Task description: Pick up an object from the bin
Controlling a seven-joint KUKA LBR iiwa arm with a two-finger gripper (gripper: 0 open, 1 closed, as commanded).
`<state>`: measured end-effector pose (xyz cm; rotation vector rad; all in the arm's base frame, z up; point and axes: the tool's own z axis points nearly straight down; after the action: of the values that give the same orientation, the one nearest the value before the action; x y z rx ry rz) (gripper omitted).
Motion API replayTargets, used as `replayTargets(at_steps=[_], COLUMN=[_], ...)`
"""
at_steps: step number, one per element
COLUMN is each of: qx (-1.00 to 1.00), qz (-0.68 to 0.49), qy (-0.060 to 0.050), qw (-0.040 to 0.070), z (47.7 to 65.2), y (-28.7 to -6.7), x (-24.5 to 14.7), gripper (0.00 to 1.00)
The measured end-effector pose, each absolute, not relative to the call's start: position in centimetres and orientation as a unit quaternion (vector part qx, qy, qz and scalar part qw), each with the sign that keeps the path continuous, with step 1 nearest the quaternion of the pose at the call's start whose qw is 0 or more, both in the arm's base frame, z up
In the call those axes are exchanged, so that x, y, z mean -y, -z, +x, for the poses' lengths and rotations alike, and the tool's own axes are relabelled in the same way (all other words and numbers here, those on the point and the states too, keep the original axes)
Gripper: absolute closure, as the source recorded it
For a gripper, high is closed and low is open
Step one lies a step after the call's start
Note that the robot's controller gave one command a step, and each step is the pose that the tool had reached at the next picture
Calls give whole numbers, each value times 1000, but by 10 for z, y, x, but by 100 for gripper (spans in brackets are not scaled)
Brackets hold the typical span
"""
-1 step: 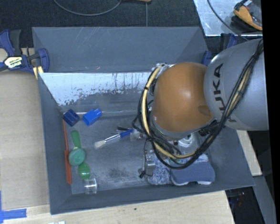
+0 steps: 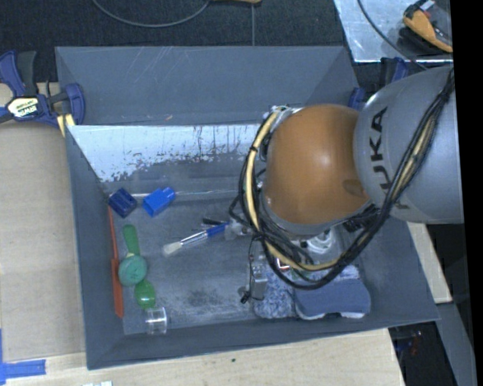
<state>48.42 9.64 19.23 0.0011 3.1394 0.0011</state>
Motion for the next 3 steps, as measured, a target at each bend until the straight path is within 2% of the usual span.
replayTargets(at_steps=[1,2,3], qx=[-996,-995,-994], qz=[-86,-97,-108], qy=[-1,-1,-3], qw=[1,6,0], z=[518,514,506], y=[-70,-144,-108], x=[27,37,5], gripper=[0,0,0])
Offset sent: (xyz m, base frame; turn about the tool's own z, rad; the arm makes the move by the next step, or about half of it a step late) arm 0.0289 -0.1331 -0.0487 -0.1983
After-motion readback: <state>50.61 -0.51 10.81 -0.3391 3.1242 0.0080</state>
